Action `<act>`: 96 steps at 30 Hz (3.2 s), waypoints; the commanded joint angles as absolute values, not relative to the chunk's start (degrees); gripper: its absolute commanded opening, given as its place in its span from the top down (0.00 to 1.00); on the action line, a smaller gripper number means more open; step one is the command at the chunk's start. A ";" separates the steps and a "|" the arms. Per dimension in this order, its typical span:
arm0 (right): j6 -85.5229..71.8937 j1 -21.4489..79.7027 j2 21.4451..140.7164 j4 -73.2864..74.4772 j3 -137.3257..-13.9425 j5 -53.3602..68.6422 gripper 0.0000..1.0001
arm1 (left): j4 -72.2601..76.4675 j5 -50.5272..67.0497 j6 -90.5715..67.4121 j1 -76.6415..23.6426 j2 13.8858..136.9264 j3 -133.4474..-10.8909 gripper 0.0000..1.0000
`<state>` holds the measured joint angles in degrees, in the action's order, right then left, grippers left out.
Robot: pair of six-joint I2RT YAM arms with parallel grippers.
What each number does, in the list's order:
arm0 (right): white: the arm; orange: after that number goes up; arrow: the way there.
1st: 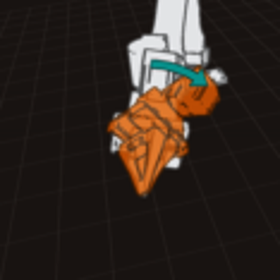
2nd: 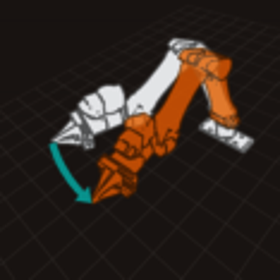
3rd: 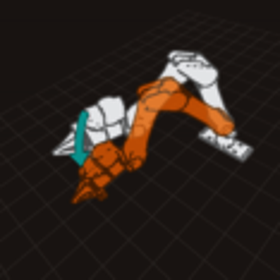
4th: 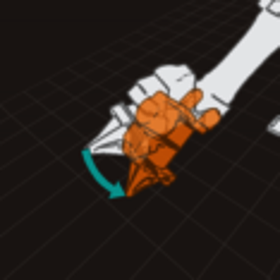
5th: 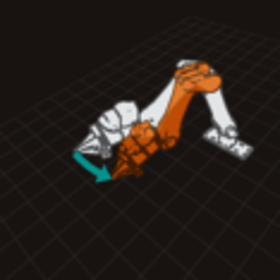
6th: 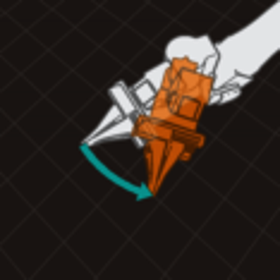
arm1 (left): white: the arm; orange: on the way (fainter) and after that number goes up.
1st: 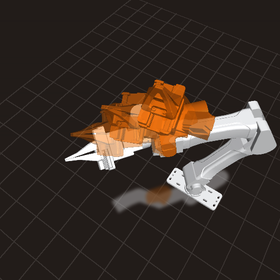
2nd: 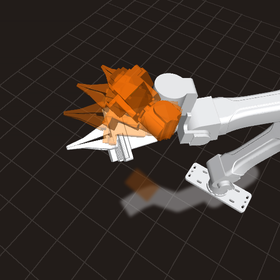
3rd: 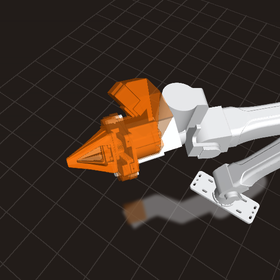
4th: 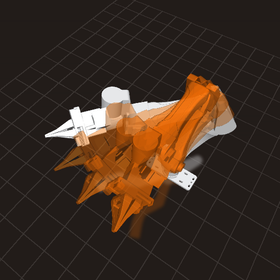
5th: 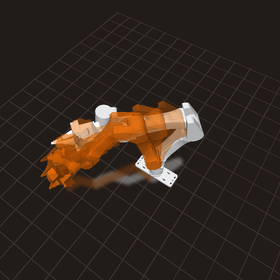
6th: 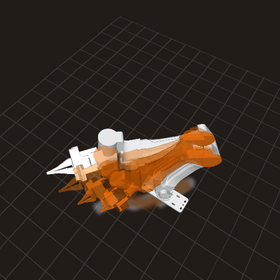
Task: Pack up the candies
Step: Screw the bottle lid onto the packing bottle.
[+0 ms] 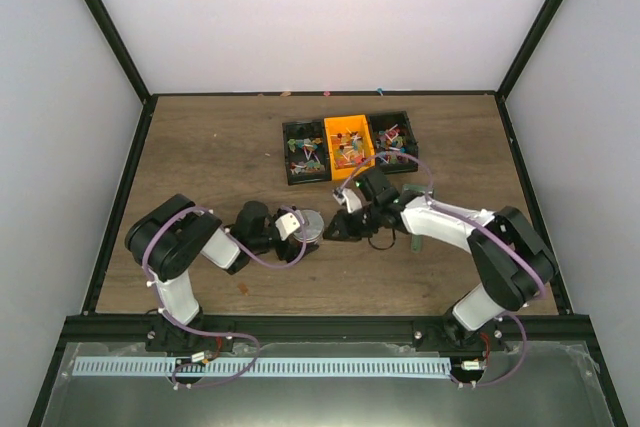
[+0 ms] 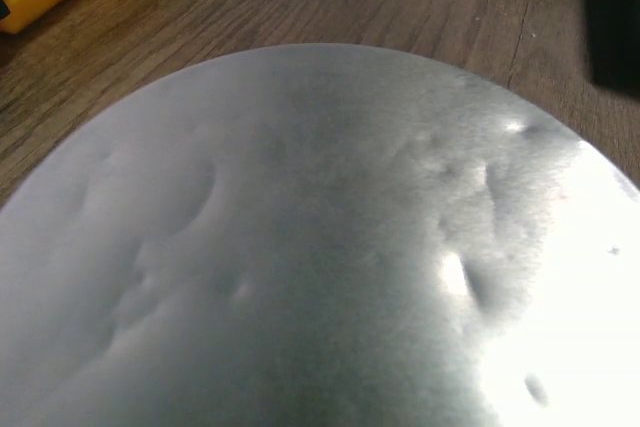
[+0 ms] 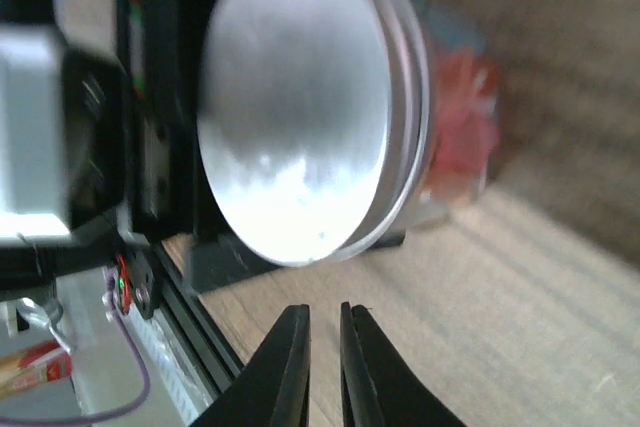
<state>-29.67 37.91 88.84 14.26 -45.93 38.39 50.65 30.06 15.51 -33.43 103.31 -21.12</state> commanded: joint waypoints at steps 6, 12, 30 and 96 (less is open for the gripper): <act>-20.52 34.28 95.18 22.42 -62.60 33.01 0.82 | 46.71 31.69 16.61 -33.75 103.02 -20.79 0.10; -16.23 34.36 102.33 24.64 -69.48 32.40 0.82 | 46.49 32.03 16.24 -33.86 102.73 -20.74 0.10; -14.65 35.16 105.65 23.49 -69.49 35.77 0.82 | 45.61 31.69 16.85 -33.86 102.06 -20.70 0.09; -26.77 40.45 83.03 14.66 -41.23 39.85 0.99 | 46.52 32.74 15.19 -33.91 105.04 -21.71 0.10</act>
